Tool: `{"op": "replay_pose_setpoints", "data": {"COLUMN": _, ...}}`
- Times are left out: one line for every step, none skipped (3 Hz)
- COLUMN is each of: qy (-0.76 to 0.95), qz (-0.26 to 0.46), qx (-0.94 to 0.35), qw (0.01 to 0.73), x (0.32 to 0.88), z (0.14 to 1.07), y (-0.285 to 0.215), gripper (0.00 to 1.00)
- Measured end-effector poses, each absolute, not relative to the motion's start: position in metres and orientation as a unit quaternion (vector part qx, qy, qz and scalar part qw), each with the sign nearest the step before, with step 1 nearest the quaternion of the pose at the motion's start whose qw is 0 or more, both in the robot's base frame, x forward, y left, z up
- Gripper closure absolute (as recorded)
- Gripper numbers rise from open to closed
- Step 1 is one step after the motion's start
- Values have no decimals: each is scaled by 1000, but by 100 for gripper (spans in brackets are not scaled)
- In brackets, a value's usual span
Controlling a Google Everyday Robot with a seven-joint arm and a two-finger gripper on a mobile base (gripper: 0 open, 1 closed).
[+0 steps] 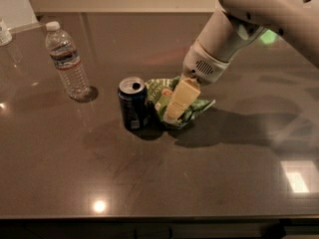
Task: Move green jalapeno chip bag near pepsi can
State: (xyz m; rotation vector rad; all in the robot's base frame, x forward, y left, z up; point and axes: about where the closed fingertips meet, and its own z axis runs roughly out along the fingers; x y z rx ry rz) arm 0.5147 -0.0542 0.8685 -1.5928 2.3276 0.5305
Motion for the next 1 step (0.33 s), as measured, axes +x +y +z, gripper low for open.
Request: {"op": "replay_pose_setpoints", "data": {"qy": 804, "qz": 183, "qx": -550, "qw": 135, "x": 515, "z": 868, "y": -54, "gripper": 0}}
